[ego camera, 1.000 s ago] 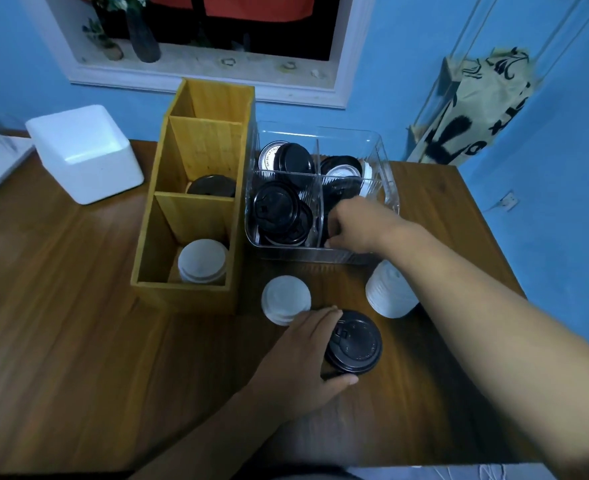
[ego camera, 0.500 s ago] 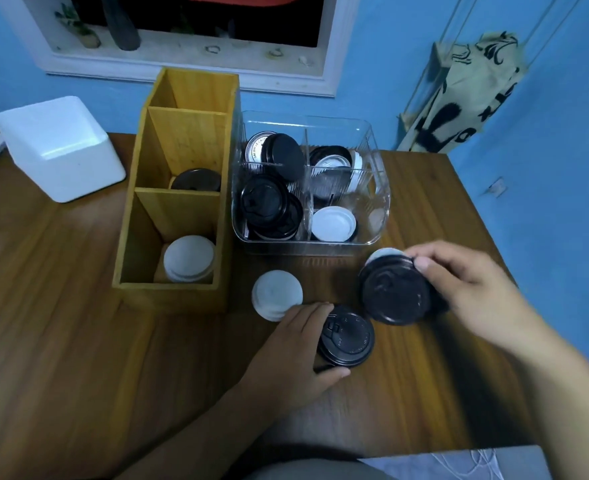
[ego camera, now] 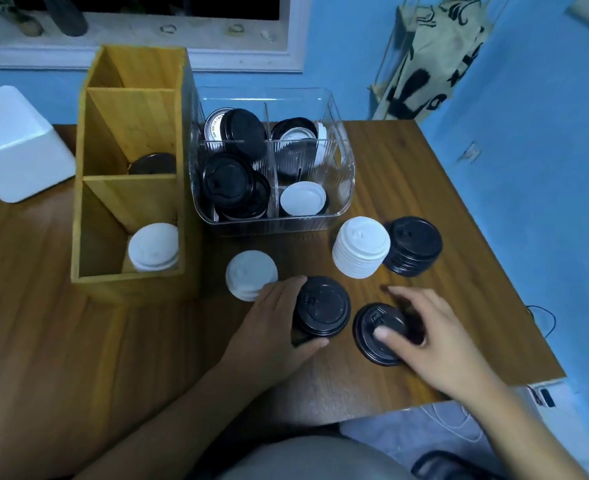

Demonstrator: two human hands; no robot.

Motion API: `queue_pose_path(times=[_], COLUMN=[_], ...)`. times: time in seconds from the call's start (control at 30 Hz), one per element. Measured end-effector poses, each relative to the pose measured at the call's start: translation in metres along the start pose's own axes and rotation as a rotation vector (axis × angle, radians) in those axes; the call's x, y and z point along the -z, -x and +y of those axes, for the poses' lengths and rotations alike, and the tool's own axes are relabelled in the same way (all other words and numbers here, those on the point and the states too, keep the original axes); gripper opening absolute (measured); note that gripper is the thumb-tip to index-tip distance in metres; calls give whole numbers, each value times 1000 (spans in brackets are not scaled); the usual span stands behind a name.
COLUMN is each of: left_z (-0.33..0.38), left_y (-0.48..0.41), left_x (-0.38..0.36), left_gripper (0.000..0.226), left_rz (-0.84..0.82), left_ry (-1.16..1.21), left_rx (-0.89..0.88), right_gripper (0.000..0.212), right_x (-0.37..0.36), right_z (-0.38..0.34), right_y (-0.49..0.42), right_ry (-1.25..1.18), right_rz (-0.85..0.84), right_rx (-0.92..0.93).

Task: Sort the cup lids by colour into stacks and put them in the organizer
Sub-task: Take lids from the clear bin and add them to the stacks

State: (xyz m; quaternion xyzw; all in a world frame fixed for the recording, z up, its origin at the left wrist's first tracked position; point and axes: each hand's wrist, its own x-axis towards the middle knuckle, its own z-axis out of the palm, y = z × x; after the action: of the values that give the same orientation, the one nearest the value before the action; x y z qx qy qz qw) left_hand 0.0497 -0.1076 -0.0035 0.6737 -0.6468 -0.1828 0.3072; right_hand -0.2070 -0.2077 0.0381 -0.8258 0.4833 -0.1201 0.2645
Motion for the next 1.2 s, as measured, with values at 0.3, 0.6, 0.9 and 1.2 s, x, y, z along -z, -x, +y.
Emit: queue_pose_path(times=[0.3, 0.6, 0.9, 1.2], left_z=[-1, -7, -4, -4], left_y=[1, 0, -2, -2], left_x=[1, -4, -4, -2], left_gripper=[98, 112, 113, 109], left_rz=[-5, -18, -20, -27], left_ry=[24, 35, 76, 67], left_rx=[7, 36, 61, 43], right_gripper=[74, 81, 83, 82], right_x=[8, -23, -29, -27], right_z=[-18, -65, -63, -66], right_y=[8, -45, -57, -62], right_ry=[-57, 39, 104, 148], right_rz=[102, -148, -207, -262], right_rx=[179, 380, 385, 395])
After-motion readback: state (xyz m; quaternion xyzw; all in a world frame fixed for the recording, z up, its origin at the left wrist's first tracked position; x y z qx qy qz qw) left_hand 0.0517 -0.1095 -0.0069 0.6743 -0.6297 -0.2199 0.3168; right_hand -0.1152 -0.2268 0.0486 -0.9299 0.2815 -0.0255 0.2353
